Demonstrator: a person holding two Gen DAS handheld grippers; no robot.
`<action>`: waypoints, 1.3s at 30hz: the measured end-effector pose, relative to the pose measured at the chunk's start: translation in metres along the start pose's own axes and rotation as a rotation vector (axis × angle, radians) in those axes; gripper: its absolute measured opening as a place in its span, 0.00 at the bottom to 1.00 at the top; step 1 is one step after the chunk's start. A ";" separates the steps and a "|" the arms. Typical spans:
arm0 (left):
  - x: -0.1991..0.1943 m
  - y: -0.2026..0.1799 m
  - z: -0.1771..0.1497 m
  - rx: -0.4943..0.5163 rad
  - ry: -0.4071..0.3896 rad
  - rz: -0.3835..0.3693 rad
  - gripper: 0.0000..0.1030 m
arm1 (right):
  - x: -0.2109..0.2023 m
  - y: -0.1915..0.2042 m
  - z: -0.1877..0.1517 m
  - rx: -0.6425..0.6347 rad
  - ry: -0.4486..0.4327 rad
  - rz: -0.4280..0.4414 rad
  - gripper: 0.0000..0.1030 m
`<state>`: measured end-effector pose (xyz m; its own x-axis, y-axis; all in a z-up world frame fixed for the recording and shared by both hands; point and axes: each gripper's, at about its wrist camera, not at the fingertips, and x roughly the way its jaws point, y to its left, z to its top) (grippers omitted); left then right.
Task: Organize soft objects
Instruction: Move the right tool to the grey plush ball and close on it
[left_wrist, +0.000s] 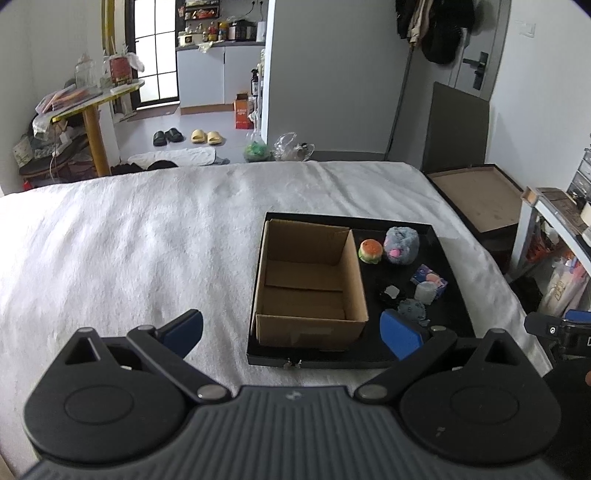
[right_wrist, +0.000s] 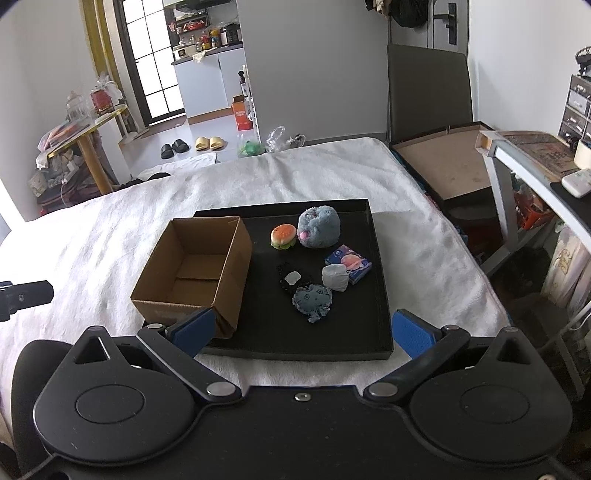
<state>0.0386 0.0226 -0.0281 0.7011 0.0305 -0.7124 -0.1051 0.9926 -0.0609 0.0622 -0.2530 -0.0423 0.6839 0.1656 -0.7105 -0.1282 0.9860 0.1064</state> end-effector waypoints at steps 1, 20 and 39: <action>0.004 0.001 0.001 -0.002 0.001 0.003 0.98 | 0.004 -0.001 0.001 0.008 0.004 0.003 1.00; 0.086 0.011 0.019 -0.047 0.039 0.049 0.95 | 0.083 -0.023 0.016 0.068 0.028 0.023 0.98; 0.179 0.024 0.037 -0.096 0.153 0.073 0.71 | 0.165 -0.027 0.035 0.081 0.084 0.017 0.97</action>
<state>0.1876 0.0565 -0.1312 0.5748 0.0762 -0.8147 -0.2231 0.9725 -0.0665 0.2035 -0.2515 -0.1375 0.6192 0.1837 -0.7634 -0.0786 0.9819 0.1726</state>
